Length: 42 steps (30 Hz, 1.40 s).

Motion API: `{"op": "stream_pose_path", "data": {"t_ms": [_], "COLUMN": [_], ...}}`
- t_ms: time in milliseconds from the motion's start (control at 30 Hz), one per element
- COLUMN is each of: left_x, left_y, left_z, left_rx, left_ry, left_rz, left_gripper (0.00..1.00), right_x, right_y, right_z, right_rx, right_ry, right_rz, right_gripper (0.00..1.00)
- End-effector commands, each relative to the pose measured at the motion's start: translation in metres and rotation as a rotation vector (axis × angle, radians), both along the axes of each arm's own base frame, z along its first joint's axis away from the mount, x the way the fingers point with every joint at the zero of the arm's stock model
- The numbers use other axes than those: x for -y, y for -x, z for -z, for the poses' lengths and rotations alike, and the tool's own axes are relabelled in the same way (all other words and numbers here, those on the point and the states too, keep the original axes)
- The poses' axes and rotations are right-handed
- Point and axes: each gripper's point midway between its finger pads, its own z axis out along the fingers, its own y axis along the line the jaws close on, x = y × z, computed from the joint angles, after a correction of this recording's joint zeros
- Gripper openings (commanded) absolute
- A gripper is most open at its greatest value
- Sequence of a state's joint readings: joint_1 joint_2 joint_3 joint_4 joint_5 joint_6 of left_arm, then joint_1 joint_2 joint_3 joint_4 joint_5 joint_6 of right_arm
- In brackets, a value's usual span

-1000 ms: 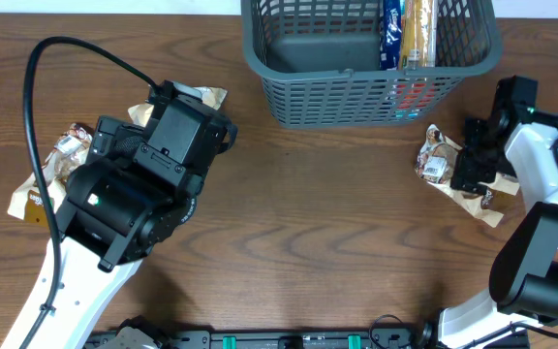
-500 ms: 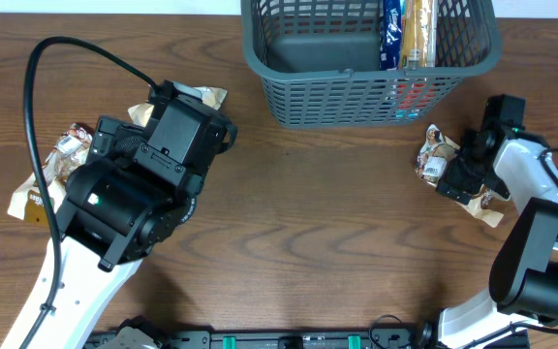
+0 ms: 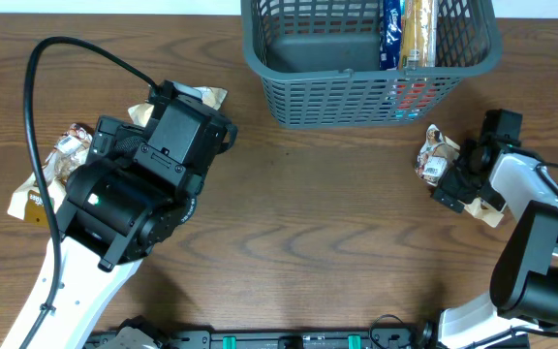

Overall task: Pack container
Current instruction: 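Lower the right gripper and grasp the brown Pantree bag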

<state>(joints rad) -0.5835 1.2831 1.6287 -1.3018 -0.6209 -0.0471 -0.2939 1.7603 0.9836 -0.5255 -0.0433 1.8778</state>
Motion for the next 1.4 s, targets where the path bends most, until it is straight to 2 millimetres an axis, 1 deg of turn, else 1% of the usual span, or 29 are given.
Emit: {"op": "stream_pose_path", "data": {"t_ms": [0,333,533,600,733,867,933,1033,1233,1367], "left_x": [-0.003,-0.003,-0.003,-0.003,-0.003,-0.003,-0.003,-0.003,-0.003,-0.003], "left_y": [-0.001,-0.001,-0.001,-0.001,-0.001,-0.001,-0.001,-0.001,-0.001,-0.001], "left_z": [-0.005,-0.005,-0.005,-0.005,-0.005,-0.005,-0.005,-0.005,-0.005,-0.005], "left_rx": [0.013,0.013,0.013,0.013,0.013,0.013,0.013,0.013,0.013,0.013], "left_ry": [-0.01,-0.01,-0.01,-0.009,-0.009,-0.01,-0.009,-0.009,-0.009,-0.009], "left_rz": [-0.009,-0.009,-0.009,-0.01,-0.01,-0.009,-0.01,-0.01,-0.01,-0.01], "left_gripper": [0.99,0.99,0.99,0.99,0.99,0.99,0.99,0.99,0.99,0.99], "right_x": [0.0,0.014,0.016,0.017,0.024,0.03,0.031,0.031,0.03,0.03], "right_y": [0.021,0.013,0.007,0.006,0.002,-0.008,-0.011,-0.011,-0.003,-0.003], "right_z": [0.02,0.013,0.007,0.002,-0.015,-0.034,-0.039,-0.041,-0.039,-0.039], "right_rx": [-0.064,-0.007,0.007,-0.001,-0.023,-0.014,-0.009,-0.011,-0.044,-0.045], "right_ry": [-0.047,-0.096,-0.097,-0.097,-0.073,-0.055,-0.054,-0.057,-0.066,-0.067], "right_rz": [0.038,0.078,0.075,0.068,0.063,0.05,0.051,0.061,0.097,0.1], "right_gripper": [0.99,0.99,0.99,0.99,0.99,0.99,0.99,0.99,0.99,0.99]}}
